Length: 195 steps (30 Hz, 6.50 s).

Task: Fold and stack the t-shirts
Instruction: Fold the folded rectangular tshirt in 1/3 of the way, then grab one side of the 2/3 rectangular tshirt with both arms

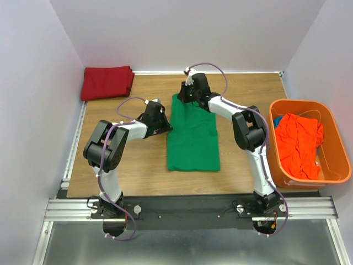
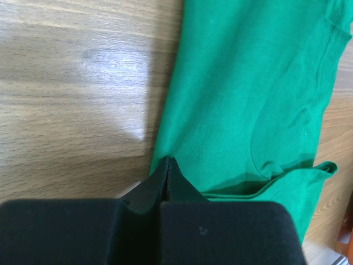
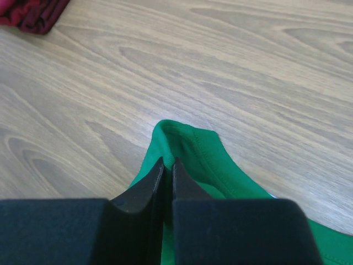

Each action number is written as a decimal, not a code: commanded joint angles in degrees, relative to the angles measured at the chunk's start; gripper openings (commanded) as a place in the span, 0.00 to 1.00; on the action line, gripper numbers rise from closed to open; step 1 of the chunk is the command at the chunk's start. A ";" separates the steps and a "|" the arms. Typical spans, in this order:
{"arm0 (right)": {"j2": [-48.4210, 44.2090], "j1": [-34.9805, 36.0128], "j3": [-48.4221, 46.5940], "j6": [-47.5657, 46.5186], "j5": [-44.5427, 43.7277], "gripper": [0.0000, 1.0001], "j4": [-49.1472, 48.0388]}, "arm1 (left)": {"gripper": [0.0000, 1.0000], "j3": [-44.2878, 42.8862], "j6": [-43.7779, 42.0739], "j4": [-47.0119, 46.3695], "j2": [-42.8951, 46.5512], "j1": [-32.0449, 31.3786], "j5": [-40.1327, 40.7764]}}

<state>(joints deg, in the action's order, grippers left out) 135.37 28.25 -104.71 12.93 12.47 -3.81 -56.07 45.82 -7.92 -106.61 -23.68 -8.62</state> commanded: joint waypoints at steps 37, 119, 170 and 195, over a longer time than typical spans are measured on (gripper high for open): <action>-20.40 -4.42 16.44 9.39 -21.96 0.60 8.99 | 0.00 -19.14 -2.32 6.42 -1.84 1.18 -0.08; -30.96 -9.88 34.03 14.49 -15.28 0.01 12.08 | 0.00 -27.95 -3.02 7.57 -14.77 2.15 0.45; -63.73 -9.71 71.56 26.35 7.12 0.50 23.32 | 0.32 26.18 -3.03 4.14 31.36 -3.82 -3.07; -72.35 -9.71 86.07 39.62 11.88 0.52 20.17 | 0.43 37.97 8.67 8.80 42.53 -14.99 -2.01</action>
<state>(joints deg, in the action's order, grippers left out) 63.68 18.37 -20.67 48.73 24.97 17.02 -19.51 53.01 0.12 -65.28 -38.13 -9.61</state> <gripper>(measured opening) 0.522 0.429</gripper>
